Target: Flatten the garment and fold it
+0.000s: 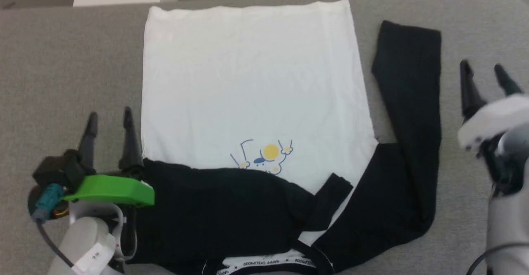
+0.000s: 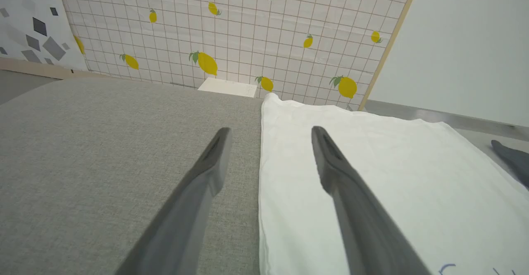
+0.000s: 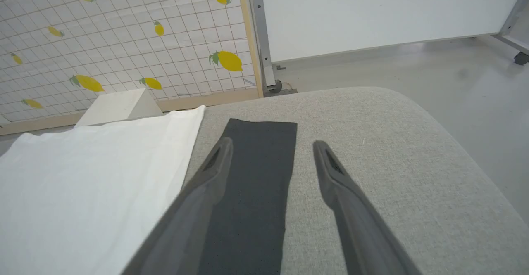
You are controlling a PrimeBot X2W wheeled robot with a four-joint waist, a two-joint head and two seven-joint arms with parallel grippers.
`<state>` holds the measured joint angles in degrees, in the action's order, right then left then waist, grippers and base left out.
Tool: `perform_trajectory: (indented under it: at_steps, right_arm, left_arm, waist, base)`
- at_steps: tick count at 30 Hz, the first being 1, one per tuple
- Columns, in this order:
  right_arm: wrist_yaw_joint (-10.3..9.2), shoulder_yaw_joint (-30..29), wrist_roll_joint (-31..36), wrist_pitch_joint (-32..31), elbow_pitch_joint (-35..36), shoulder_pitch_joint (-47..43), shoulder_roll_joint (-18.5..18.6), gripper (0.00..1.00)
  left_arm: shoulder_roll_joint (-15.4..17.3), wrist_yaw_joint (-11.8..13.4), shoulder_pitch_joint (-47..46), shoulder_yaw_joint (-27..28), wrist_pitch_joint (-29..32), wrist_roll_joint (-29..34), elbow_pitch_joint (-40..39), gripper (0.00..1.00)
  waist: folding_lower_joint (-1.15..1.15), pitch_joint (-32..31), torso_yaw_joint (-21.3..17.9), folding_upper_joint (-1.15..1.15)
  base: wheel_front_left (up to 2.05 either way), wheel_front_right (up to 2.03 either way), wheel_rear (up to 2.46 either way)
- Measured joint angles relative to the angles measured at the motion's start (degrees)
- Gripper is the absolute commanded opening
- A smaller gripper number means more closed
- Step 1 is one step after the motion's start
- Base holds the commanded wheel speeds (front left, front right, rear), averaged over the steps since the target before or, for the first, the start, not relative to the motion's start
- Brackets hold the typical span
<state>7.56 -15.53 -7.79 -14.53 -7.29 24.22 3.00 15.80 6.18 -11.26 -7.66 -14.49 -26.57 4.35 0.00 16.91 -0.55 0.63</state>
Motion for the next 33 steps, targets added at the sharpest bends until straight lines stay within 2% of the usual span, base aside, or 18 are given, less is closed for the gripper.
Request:
perform_trajectory:
  at_steps: [4,11,17,23,24,26,29,33]
  right_arm:
    - [0.01,-4.81,1.74,-5.7,-6.99,9.69,1.51,1.0]
    - [0.01,-11.92,7.38,-14.6,-14.8,22.29,4.1,1.0]
    - [0.01,-16.03,11.1,-18.73,-18.69,28.32,4.3,1.0]
    - [0.0,-16.8,14.02,-22.73,-19.94,31.86,4.86,1.0]
    - [0.0,-16.8,14.18,-23.76,-19.91,32.46,4.94,0.49]
    - [0.0,-16.34,14.41,-24.86,-19.84,32.81,5.21,0.01]
    - [0.0,-15.55,14.25,-25.24,-19.89,32.33,5.63,0.0]
    - [0.01,-14.38,13.07,-22.06,-19.05,27.9,6.48,0.0]
  left_arm:
    - [-1.89,-0.18,-0.65,3.64,-0.23,3.01,-3.09,1.0]
    - [-5.95,-3.49,-2.28,7.88,-0.25,7.67,-6.21,1.0]
    - [-8.82,-6.25,-4.1,9.89,-0.25,10.25,-6.39,1.0]
    - [-10.07,-8.25,-4.68,12.43,-0.25,11.72,-6.31,1.0]
    - [-10.24,-8.55,-4.68,12.79,-0.25,11.98,-6.3,1.0]
    - [-10.53,-8.87,-4.66,13.43,-0.25,12.35,-6.09,1.0]
    - [-10.94,-9.25,-4.57,14.06,-0.25,13.46,-5.49,1.0]
    - [-11.46,-9.76,-3.44,14.54,-0.25,13.95,-4.03,1.0]
  waist:
    - [0.0,3.51,1.45,0.0]
    - [0.01,10.0,4.11,0.0]
    - [0.01,14.89,6.11,0.0]
    - [0.01,18.29,7.4,0.0]
    - [0.0,18.61,7.5,0.0]
    - [0.01,18.73,7.49,0.0]
    - [0.01,18.03,7.4,0.0]
    - [0.01,15.86,7.06,0.0]
  base:
    - [0.0,0.0,0.0]
    - [0.0,0.0,0.0]
    - [0.0,0.0,0.0]
    - [0.0,0.0,0.0]
    - [0.0,0.0,0.0]
    - [0.0,0.0,0.0]
    - [0.0,0.0,0.0]
    - [0.0,0.0,0.0]
